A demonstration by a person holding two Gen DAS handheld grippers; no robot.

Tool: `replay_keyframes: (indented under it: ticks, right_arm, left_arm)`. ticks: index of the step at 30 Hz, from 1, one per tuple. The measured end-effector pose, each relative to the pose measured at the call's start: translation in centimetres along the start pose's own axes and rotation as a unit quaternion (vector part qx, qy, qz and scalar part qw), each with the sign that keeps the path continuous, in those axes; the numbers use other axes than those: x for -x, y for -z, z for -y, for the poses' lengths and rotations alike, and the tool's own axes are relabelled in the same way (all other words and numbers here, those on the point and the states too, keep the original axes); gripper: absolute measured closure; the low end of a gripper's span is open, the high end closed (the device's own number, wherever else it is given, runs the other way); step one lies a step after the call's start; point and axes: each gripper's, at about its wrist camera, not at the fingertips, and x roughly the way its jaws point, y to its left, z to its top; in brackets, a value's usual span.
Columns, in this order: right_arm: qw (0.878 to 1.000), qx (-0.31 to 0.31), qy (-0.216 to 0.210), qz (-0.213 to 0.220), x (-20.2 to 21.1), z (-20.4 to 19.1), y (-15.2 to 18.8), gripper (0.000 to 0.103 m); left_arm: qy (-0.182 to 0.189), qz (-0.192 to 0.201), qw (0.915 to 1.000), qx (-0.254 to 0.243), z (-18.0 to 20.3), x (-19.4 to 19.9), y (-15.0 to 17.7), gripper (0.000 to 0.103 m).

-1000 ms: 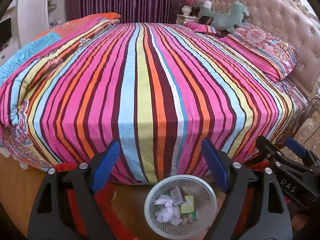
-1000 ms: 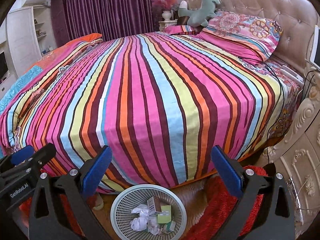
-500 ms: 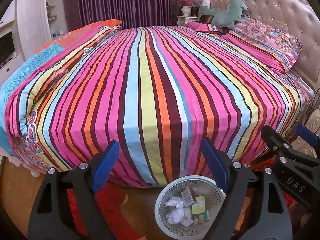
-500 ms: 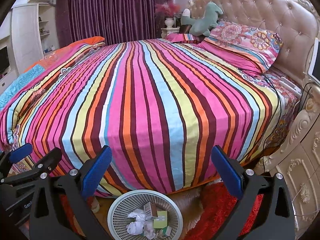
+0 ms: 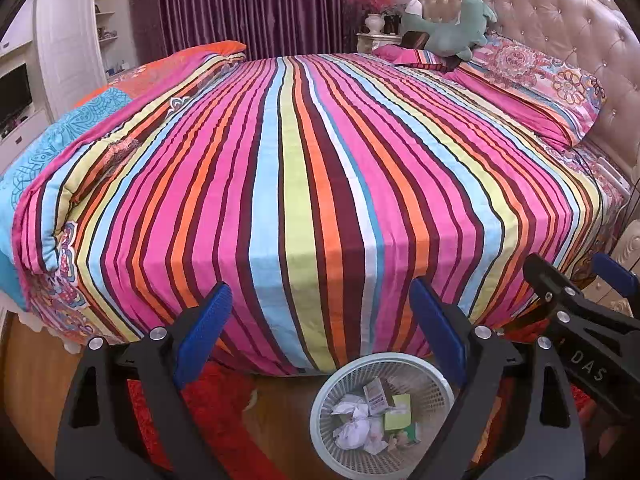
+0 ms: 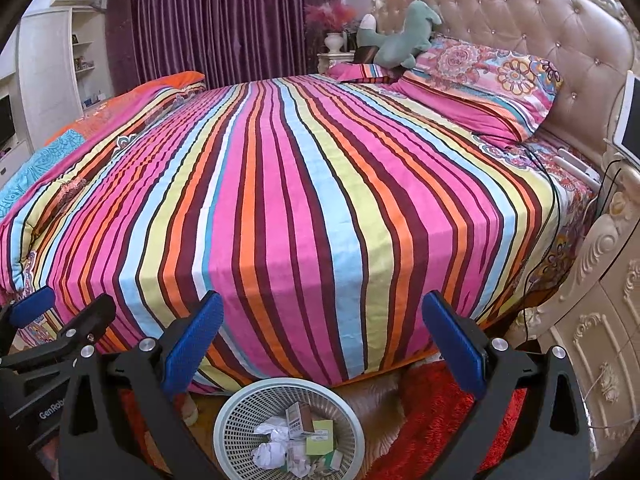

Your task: Collect trash

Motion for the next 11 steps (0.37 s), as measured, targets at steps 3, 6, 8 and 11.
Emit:
replay_keyframes:
  ticks: [3,6,8,11]
  right_arm:
    - [1.000,-0.001,0.001,-0.001,-0.08,0.02,-0.03,0.008]
    - [1.000,-0.005,0.003,-0.001,-0.09,0.18,-0.05,0.008]
    - [1.000,-0.006,0.003,-0.001,-0.05,0.27,-0.06,0.008]
    - [1.000,-0.006,0.004,0.000,-0.06,0.25,-0.03,0.008]
  left_arm:
    - [0.003,0.000,1.0000,-0.001,0.06,0.00,-0.07,0.016]
    - [0.027,-0.009,0.9996,0.001,0.07,-0.17,-0.12,0.016]
    - [0.024,-0.008,0.9997,0.000,0.17,-0.14,-0.02,0.016]
    - [0.019,-0.007,0.9998,-0.003,0.22,-0.13,0.00,0.016]
